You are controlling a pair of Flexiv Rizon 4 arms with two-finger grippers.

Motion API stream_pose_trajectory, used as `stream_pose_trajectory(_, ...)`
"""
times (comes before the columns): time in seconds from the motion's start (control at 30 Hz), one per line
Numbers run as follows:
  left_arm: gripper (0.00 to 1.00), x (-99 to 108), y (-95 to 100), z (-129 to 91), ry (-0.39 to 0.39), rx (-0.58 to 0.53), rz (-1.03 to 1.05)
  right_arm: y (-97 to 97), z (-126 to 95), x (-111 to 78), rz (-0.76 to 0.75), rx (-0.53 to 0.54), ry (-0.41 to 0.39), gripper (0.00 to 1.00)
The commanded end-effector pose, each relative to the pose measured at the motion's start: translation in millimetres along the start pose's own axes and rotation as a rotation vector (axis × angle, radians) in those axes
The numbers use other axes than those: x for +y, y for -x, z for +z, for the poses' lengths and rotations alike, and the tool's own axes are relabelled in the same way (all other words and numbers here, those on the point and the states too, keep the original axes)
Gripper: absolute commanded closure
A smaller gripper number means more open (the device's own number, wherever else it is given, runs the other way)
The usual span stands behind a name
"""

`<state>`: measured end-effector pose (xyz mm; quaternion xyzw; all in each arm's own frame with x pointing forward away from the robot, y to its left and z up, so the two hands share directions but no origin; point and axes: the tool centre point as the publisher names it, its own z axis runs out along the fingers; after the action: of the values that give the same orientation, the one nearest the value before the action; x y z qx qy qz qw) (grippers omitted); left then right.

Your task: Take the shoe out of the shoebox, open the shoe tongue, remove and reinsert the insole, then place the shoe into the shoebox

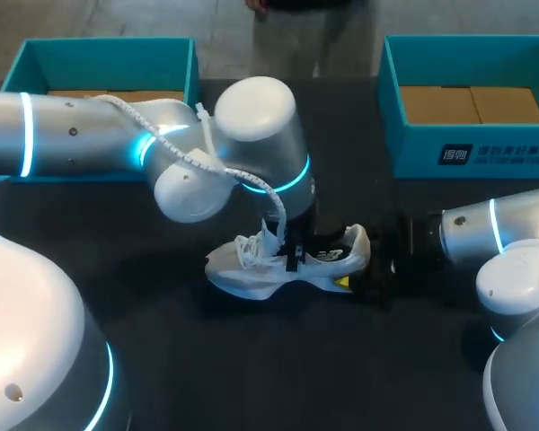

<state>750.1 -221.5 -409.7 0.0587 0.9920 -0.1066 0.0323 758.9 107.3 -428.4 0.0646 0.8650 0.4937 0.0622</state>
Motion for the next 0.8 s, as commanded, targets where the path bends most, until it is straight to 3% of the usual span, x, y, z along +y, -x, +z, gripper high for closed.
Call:
stream_pose_trajectory(0.03,1.0,17.1,3.4,-15.5,-0.031,0.017,-0.008,-1.9,-0.3,-1.5,0.0,-0.001,-0.007,1.0)
stream_pose_trajectory(0.27,1.0,18.4,7.3,-29.1,-0.054,0.042,-0.024,-1.9,-0.3,-1.5,0.0,-0.001,-0.007,1.0)
stream_pose_trajectory(0.8,1.0,0.1,13.8,-38.8,0.038,0.123,0.02,-1.9,-0.3,-1.5,0.0,-0.001,-0.007,1.0)
